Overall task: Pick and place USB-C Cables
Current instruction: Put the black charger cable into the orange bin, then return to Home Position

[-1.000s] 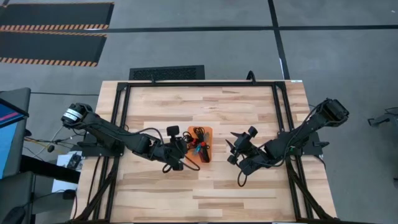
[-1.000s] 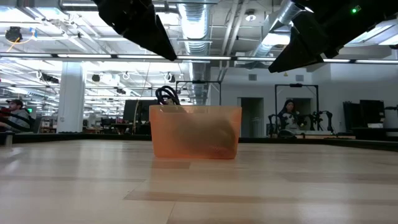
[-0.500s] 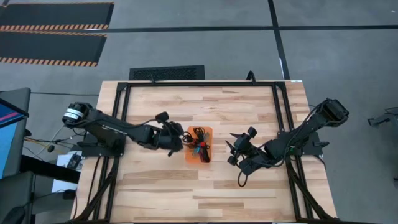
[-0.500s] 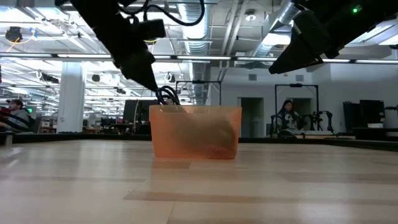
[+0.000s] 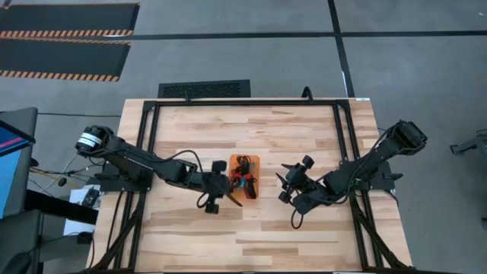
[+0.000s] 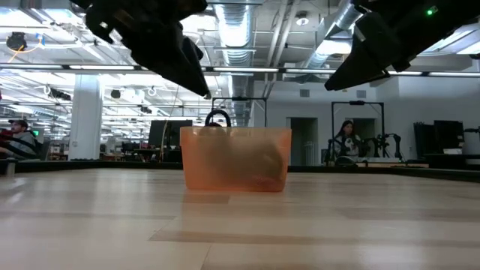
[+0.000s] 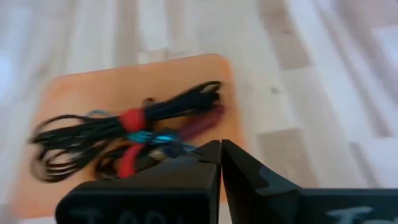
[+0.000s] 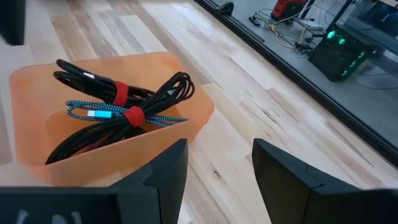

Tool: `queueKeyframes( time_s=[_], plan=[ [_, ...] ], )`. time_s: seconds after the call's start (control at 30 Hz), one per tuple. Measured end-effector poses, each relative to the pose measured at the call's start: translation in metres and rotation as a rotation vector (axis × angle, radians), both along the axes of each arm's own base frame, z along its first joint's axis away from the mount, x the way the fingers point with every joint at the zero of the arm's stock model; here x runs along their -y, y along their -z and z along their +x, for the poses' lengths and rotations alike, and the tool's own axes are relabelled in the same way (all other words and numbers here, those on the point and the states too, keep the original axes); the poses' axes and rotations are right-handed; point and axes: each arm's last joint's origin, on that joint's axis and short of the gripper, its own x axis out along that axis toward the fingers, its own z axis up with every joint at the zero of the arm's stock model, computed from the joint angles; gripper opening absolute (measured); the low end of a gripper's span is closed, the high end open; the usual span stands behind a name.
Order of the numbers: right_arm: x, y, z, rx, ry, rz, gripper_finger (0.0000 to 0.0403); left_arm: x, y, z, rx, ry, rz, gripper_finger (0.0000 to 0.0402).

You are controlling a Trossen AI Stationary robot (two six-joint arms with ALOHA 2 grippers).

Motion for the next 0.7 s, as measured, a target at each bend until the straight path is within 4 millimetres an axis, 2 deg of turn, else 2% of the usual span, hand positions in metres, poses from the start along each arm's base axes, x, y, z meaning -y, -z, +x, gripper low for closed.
queueKeyframes(
  time_s=[0.2,0.3,0.37,0.5,0.6,0.7],
  plan=[
    [-0.001,-0.001,0.001,0.037,0.010,0.029,0.0199,-0.003,-0.012,-0.005,0.077,-0.133,0.115,0.0002],
    [-0.001,-0.003,0.002,0.069,0.018,0.057,0.0192,-0.004,-0.029,-0.010,0.159,-0.165,0.101,0.0002],
    [-0.002,-0.007,0.002,0.038,-0.045,0.076,0.0182,-0.002,-0.042,-0.015,0.254,-0.145,0.096,0.0002],
    [0.001,-0.005,0.007,-0.060,-0.189,0.183,0.0130,0.002,-0.049,-0.032,0.467,-0.028,0.087,0.0002],
    [-0.003,-0.006,0.016,-0.032,-0.279,0.202,0.0076,-0.003,-0.046,-0.046,0.607,0.044,0.052,0.0002],
    [-0.009,-0.012,0.024,0.002,-0.428,0.185,0.0021,-0.013,-0.039,-0.058,0.684,0.037,0.055,0.0002]
  ],
)
